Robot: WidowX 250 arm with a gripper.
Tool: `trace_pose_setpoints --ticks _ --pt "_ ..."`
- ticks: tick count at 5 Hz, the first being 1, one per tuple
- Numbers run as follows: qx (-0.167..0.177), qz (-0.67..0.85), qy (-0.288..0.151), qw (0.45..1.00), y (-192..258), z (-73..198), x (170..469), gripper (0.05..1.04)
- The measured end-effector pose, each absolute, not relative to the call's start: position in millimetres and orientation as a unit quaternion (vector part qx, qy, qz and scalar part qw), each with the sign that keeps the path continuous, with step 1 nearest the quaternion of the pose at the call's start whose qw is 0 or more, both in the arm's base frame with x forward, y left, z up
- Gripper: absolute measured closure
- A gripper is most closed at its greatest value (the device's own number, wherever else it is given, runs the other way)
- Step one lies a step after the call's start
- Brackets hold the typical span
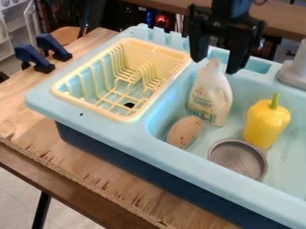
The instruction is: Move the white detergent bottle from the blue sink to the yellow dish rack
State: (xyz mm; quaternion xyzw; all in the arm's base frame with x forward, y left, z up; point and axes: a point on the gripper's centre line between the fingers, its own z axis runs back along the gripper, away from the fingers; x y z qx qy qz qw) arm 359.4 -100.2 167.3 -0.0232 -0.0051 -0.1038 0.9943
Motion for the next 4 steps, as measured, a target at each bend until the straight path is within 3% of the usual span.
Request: trace_pose_setpoints --ticks 2,4 --pt "-0.023 -0.098 -0.006 0.995 -100.3 161.6 363.0 0.124" --pt "-0.023 -0.099 -0.002 0.995 -100.4 160.4 362.4 0.590"
